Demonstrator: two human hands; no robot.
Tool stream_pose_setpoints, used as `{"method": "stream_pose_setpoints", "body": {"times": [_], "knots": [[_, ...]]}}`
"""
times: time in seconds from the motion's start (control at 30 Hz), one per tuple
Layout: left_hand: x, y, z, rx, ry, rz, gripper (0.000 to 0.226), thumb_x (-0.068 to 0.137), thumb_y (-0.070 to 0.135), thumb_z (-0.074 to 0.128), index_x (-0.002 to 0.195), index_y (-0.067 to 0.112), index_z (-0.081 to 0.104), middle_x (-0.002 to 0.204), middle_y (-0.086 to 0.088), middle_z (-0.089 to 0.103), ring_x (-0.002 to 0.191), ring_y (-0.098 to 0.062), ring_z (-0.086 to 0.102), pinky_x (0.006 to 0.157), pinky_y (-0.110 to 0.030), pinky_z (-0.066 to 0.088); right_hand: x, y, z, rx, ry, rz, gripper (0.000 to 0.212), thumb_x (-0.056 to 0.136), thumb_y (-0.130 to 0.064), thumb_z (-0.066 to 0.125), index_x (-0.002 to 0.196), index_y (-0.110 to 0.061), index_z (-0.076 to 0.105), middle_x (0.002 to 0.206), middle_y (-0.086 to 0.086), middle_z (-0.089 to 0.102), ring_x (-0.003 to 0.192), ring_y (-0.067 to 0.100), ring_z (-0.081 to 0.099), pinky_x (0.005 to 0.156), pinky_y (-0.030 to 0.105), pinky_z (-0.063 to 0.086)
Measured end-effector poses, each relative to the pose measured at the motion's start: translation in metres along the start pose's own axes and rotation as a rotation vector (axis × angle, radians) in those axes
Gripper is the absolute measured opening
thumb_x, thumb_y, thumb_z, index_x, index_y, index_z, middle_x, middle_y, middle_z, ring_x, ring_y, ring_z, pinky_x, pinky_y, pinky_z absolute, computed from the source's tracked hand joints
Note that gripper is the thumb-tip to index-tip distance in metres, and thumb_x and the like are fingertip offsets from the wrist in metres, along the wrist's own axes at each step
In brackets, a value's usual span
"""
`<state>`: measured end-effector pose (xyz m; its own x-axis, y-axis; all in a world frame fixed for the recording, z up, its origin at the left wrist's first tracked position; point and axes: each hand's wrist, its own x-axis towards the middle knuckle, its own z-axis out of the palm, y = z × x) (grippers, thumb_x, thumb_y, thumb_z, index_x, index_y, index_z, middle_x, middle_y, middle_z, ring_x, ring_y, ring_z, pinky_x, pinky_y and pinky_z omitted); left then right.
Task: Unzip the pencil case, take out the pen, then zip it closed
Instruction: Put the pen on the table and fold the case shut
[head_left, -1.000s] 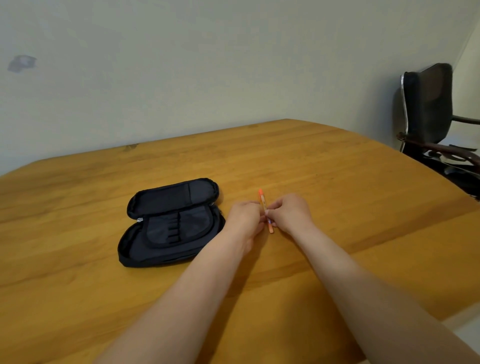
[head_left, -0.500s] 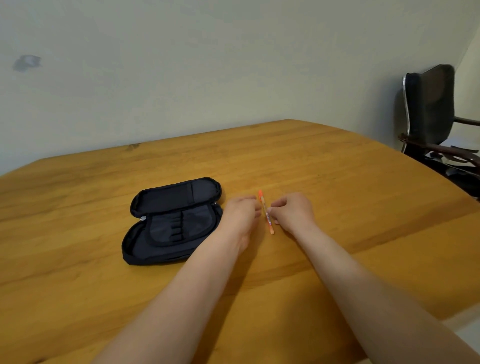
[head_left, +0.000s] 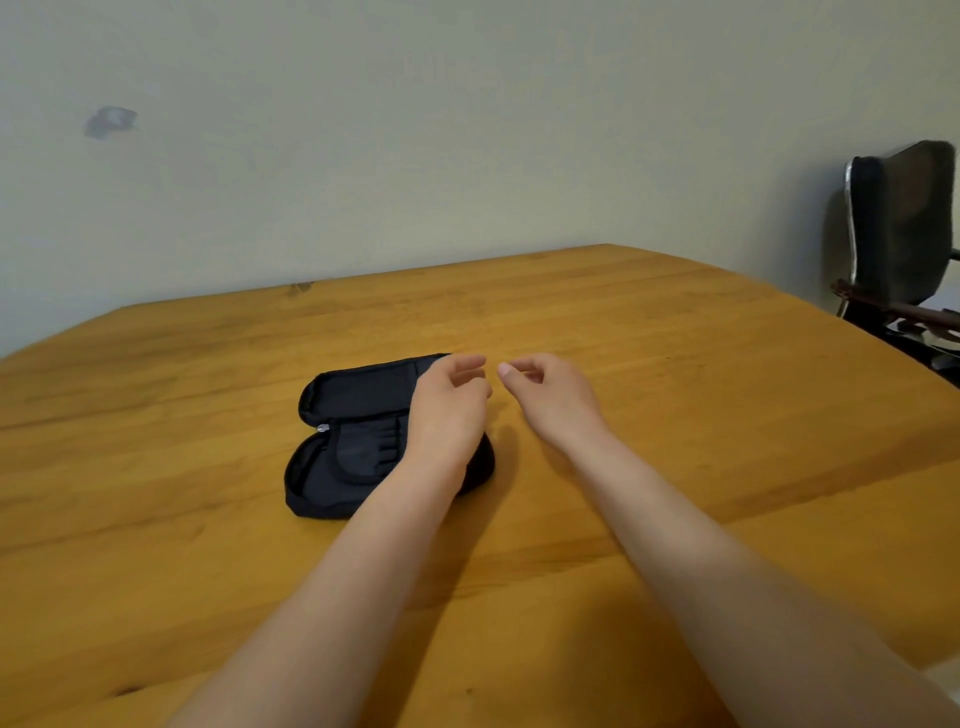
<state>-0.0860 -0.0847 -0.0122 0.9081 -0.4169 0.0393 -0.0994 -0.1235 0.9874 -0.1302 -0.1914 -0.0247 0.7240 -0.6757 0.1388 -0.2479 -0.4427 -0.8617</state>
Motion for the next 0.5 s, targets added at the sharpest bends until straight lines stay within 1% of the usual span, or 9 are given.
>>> {"method": "stream_pose_setpoints", "body": {"times": [0.07, 0.13, 0.2, 0.27, 0.3, 0.33, 0.4, 0.43, 0.5], "knots": [[0.004, -0.003, -0.013, 0.023, 0.050, 0.044, 0.036, 0.089, 0.006, 0.049, 0.115, 0.027, 0.062, 0.114, 0.008, 0.064, 0.092, 0.001, 0.058, 0.074, -0.018, 0.048, 0.002, -0.003, 0.008, 0.004, -0.025, 0.009, 0.035, 0.094, -0.040, 0.054, 0.117, -0.017, 0.065, 0.117, 0.003, 0.067, 0.098, 0.012, 0.056, 0.079, 0.028, 0.039], [0.007, -0.005, -0.024, 0.065, 0.106, 0.068, 0.034, 0.090, 0.007, 0.050, 0.114, 0.029, 0.062, 0.110, 0.011, 0.063, 0.080, 0.009, 0.057, 0.058, -0.008, 0.041, 0.003, -0.003, 0.016, 0.007, -0.038, 0.022, 0.036, 0.094, -0.043, 0.052, 0.118, -0.019, 0.064, 0.114, 0.000, 0.066, 0.105, 0.015, 0.057, 0.086, 0.031, 0.042], [0.011, -0.010, -0.035, 0.100, 0.148, 0.077, 0.033, 0.090, 0.009, 0.051, 0.113, 0.031, 0.061, 0.110, 0.013, 0.063, 0.079, 0.011, 0.054, 0.055, -0.009, 0.038, 0.005, -0.004, 0.023, -0.021, -0.039, 0.032, 0.032, 0.094, -0.046, 0.050, 0.113, -0.024, 0.064, 0.105, -0.004, 0.064, 0.112, 0.018, 0.058, 0.102, 0.040, 0.041], [0.014, -0.015, -0.046, 0.135, 0.186, 0.078, 0.034, 0.090, 0.010, 0.052, 0.114, 0.031, 0.061, 0.110, 0.014, 0.062, 0.084, 0.010, 0.051, 0.061, -0.011, 0.034, 0.007, -0.004, 0.030, -0.032, -0.052, 0.046, 0.031, 0.093, -0.049, 0.049, 0.112, -0.028, 0.063, 0.108, -0.007, 0.065, 0.113, 0.016, 0.058, 0.108, 0.043, 0.038], [0.016, -0.018, -0.051, 0.155, 0.206, 0.084, 0.034, 0.089, 0.009, 0.051, 0.114, 0.031, 0.061, 0.109, 0.015, 0.061, 0.086, 0.009, 0.050, 0.063, -0.012, 0.034, 0.007, -0.004, 0.033, -0.012, -0.060, 0.054, 0.034, 0.093, -0.049, 0.049, 0.114, -0.027, 0.063, 0.115, -0.006, 0.066, 0.109, 0.014, 0.058, 0.103, 0.037, 0.041], [0.018, -0.020, -0.058, 0.173, 0.227, 0.092, 0.035, 0.089, 0.009, 0.051, 0.114, 0.030, 0.061, 0.109, 0.015, 0.061, 0.089, 0.007, 0.051, 0.064, -0.014, 0.035, 0.007, -0.004, 0.038, 0.012, -0.068, 0.056, 0.036, 0.094, -0.049, 0.049, 0.118, -0.025, 0.062, 0.121, -0.005, 0.065, 0.104, 0.010, 0.056, 0.091, 0.028, 0.044], [0.022, -0.024, -0.071, 0.189, 0.263, 0.112, 0.036, 0.088, 0.007, 0.050, 0.114, 0.028, 0.062, 0.108, 0.014, 0.061, 0.095, 0.001, 0.055, 0.068, -0.015, 0.039, 0.006, -0.005, 0.043, 0.026, -0.053, 0.059, 0.040, 0.094, -0.048, 0.049, 0.124, -0.024, 0.060, 0.126, -0.006, 0.064, 0.097, 0.006, 0.050, 0.065, 0.013, 0.033], [0.024, -0.027, -0.078, 0.191, 0.278, 0.116, 0.036, 0.087, 0.006, 0.049, 0.113, 0.026, 0.063, 0.108, 0.012, 0.062, 0.097, -0.002, 0.056, 0.068, -0.014, 0.039, 0.006, -0.005, 0.046, 0.024, -0.044, 0.063, 0.041, 0.095, -0.048, 0.048, 0.126, -0.024, 0.059, 0.127, -0.007, 0.063, 0.099, 0.008, 0.052, 0.060, 0.009, 0.026], [0.028, -0.031, -0.088, 0.208, 0.301, 0.113, 0.036, 0.086, 0.005, 0.048, 0.112, 0.025, 0.063, 0.108, 0.011, 0.063, 0.097, -0.003, 0.057, 0.068, -0.013, 0.039, 0.007, -0.003, 0.050, 0.013, -0.040, 0.069, 0.043, 0.095, -0.048, 0.047, 0.130, -0.024, 0.056, 0.129, -0.006, 0.062, 0.113, 0.013, 0.056, 0.061, 0.003, 0.028]]}}
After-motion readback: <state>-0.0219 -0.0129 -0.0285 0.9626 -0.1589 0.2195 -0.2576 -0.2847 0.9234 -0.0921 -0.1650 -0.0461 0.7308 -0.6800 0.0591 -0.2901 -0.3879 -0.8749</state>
